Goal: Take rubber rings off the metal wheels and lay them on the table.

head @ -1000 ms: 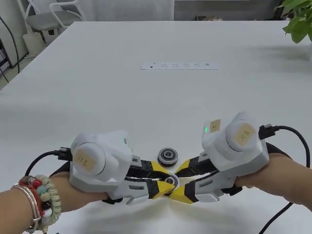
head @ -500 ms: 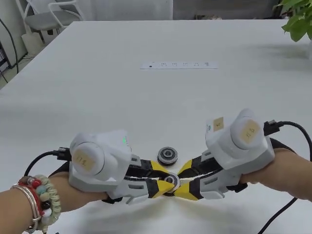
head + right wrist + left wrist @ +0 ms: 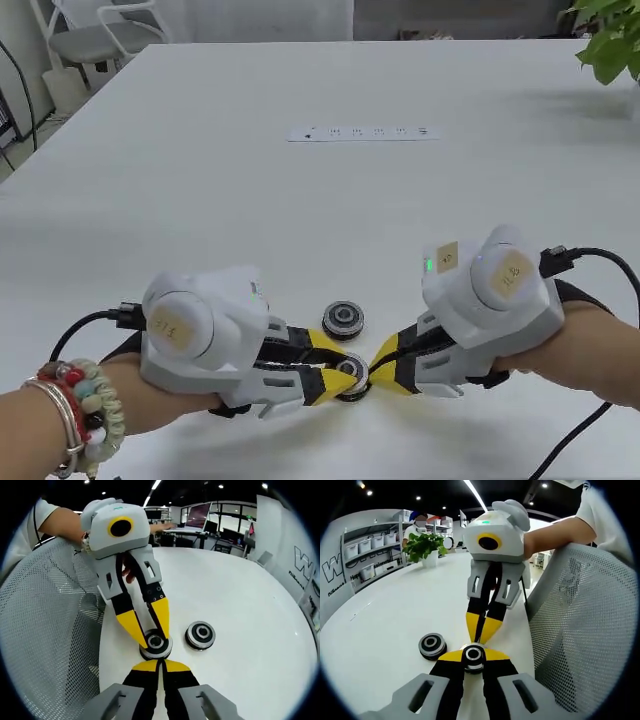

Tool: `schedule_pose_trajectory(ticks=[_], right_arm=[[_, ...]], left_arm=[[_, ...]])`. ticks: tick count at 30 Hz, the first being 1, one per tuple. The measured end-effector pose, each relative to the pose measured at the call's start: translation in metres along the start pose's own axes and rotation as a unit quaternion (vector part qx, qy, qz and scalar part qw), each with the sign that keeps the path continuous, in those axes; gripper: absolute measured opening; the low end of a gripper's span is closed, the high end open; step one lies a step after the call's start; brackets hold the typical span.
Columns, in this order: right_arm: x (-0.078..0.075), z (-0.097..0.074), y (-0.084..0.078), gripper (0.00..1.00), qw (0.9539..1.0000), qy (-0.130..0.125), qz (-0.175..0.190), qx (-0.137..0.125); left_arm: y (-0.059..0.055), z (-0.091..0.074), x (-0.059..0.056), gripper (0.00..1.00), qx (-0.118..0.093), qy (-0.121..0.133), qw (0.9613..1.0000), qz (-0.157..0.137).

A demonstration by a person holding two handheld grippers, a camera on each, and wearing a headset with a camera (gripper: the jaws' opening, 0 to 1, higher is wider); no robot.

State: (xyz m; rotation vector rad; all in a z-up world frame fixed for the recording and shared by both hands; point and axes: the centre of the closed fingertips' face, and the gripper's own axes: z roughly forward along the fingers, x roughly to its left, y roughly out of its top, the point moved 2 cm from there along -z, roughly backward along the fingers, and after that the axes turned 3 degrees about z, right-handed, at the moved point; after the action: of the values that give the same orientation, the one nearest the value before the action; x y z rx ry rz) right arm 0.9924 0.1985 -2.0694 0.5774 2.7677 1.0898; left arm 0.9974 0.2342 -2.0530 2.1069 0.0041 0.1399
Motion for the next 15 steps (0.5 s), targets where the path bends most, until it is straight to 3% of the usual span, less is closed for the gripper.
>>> schedule_pose_trajectory(ticks=[10,15], right_arm=[[-0.0014,0.0019,-0.0015,0.0,0.9993,-0.004,0.033,0.017],[-0.0028,0.0012,-0.0029,0.0,0.9982,-0.001,0.058,0.01]], left_arm=[[-0.0001,-0.0004,0.0,0.09,-0.003,0.002,1.0,-0.003],[-0.0002,-0.0005,0.0,0.09,-0.003,0.002,1.0,-0.003]])
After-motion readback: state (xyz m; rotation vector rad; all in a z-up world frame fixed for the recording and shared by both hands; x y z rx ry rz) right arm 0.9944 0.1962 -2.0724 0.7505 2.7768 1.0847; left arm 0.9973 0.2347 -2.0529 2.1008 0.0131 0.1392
